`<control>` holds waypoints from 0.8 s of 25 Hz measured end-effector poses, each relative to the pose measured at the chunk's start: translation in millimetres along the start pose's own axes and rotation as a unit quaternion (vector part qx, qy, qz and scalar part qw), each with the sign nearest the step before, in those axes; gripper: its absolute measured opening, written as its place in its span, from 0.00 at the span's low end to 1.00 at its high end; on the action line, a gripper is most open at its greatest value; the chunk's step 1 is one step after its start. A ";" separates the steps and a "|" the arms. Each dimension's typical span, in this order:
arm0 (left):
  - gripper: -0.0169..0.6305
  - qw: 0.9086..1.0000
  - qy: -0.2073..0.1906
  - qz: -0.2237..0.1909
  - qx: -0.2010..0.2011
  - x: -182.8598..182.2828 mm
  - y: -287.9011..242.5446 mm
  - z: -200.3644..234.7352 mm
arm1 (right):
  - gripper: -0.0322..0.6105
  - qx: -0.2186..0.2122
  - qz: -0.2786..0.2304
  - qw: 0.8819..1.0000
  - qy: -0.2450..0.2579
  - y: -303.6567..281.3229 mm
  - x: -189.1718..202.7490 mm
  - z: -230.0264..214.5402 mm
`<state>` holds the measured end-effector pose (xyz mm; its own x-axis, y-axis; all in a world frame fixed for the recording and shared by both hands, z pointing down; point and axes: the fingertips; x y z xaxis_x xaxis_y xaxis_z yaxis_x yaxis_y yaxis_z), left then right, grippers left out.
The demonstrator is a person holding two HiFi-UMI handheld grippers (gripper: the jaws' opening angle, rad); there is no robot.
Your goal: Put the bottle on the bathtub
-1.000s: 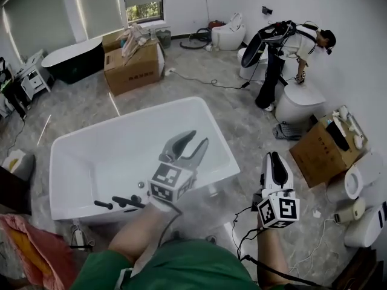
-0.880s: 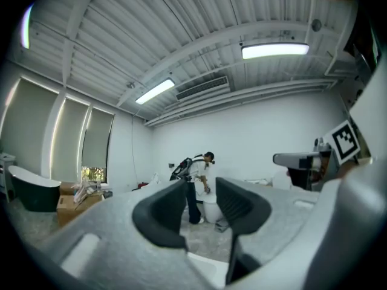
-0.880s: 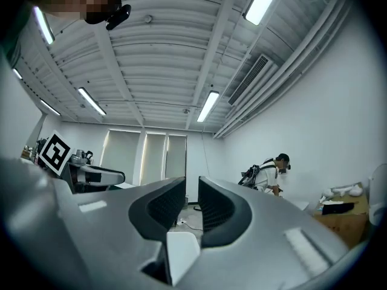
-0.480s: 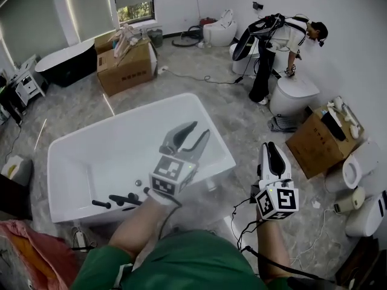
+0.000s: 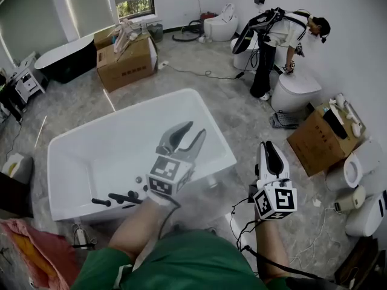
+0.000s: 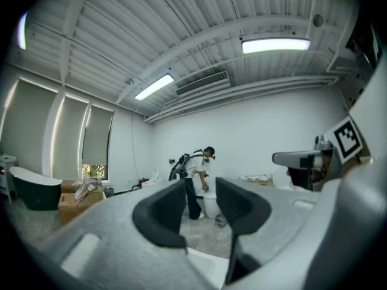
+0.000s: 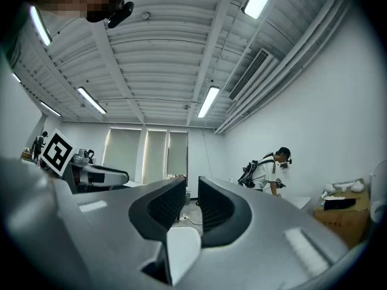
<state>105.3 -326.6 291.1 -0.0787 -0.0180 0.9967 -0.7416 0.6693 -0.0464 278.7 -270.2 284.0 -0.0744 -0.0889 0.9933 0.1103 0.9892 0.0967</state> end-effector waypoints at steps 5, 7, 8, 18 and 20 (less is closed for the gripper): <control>0.25 1.000 0.007 -0.003 -0.004 1.6 -2.4 6.7 | 0.13 -0.003 0.001 1.000 -0.002 -6.0 -0.4 -0.2; 0.25 1.000 0.009 -0.001 -0.005 3.2 -3.8 9.2 | 0.13 -0.003 0.001 1.000 -0.002 -8.0 -0.4 -0.5; 0.25 1.000 0.009 -0.001 -0.005 3.3 -3.9 9.3 | 0.13 -0.003 0.000 1.000 -0.002 -8.1 -0.9 -0.2; 0.25 1.000 0.014 0.000 -0.001 8.0 -5.4 16.9 | 0.13 -0.005 -0.012 1.000 0.003 -12.4 -7.6 5.9; 0.25 1.000 0.015 -0.002 0.000 6.8 -5.2 18.3 | 0.13 -0.003 -0.011 1.000 0.005 -13.6 -7.0 6.9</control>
<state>96.3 -343.8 296.9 -0.0564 0.0009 0.9984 -0.7423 0.6687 -0.0425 270.9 -282.2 275.2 -0.0667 -0.1111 0.9916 0.1138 0.9865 0.1181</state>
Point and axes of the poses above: the fingertips, and each gripper's own axes: y backward along the fingers, z to its left, x out of its underside, and after that the axes turned 8 degrees about x, right-handed
